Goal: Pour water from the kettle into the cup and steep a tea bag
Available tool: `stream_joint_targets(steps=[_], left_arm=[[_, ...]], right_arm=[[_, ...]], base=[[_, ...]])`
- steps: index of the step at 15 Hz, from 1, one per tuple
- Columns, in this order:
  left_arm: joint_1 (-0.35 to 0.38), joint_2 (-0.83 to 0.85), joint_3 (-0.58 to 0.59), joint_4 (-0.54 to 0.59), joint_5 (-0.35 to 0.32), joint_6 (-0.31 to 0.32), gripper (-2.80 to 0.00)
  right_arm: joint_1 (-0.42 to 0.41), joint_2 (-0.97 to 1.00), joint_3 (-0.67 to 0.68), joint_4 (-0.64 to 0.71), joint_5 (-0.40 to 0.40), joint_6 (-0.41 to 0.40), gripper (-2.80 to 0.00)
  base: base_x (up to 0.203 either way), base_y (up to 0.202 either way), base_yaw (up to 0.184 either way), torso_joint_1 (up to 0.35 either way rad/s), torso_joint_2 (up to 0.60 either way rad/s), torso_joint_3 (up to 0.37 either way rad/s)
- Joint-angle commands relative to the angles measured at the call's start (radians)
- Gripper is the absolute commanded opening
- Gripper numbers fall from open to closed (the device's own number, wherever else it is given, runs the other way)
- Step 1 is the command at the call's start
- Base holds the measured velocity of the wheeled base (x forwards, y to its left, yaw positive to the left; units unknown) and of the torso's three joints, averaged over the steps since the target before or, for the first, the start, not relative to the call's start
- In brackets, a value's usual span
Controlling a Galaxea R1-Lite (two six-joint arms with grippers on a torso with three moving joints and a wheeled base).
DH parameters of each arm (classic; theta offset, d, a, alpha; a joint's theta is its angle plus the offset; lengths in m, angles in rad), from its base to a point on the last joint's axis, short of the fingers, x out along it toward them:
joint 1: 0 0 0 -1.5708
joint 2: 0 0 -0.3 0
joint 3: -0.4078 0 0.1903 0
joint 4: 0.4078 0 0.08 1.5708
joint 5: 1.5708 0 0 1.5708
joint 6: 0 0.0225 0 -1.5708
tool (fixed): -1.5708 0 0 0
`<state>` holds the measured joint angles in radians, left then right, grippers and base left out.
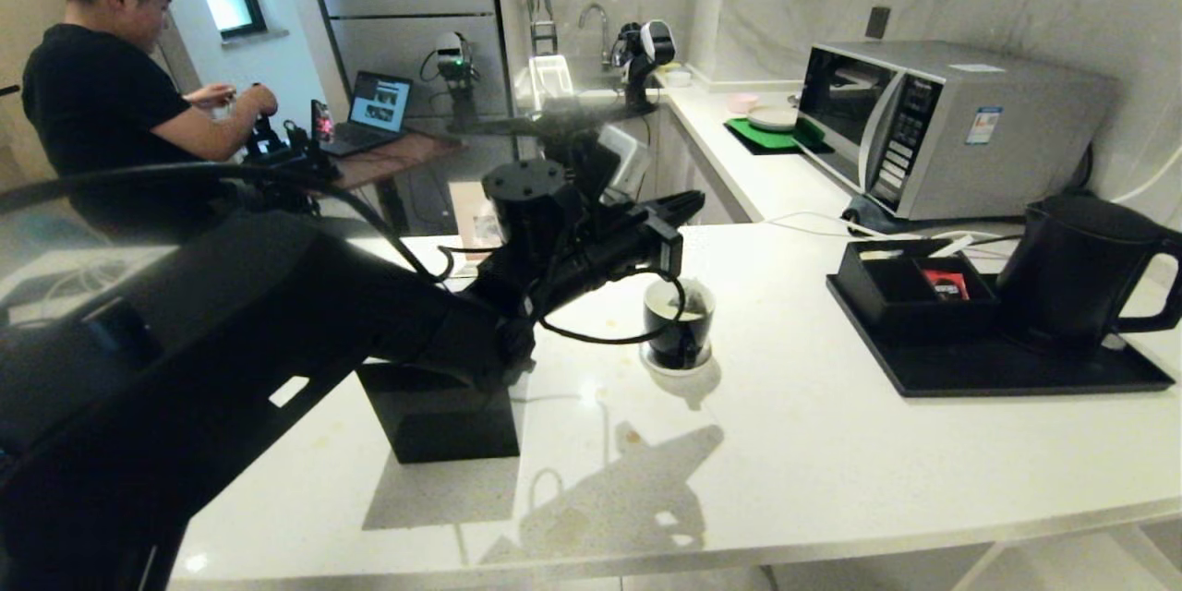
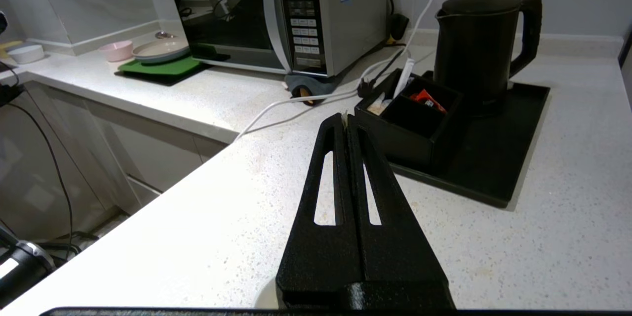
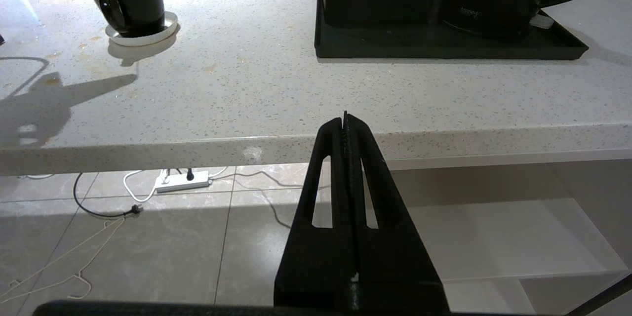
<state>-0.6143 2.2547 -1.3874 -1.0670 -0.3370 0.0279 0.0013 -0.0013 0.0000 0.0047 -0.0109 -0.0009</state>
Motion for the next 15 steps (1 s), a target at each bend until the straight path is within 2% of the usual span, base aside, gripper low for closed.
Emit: stream_joint_targets(steps=[1, 15], left_arm=[[0.001, 0.000, 0.002, -0.007, 0.000, 0.000, -2.80], [0.001, 0.002, 0.072, -0.045, 0.000, 0.001, -2.80]], right_arm=[[0.000, 0.001, 0.000, 0.000, 0.000, -0.001, -2.80], [0.000, 0.001, 0.000, 0.000, 0.000, -0.001, -2.80]], base=[[0.000, 0.000, 0.000, 0.000, 0.00, 0.000], [0.000, 0.000, 0.000, 0.000, 0.00, 0.000]])
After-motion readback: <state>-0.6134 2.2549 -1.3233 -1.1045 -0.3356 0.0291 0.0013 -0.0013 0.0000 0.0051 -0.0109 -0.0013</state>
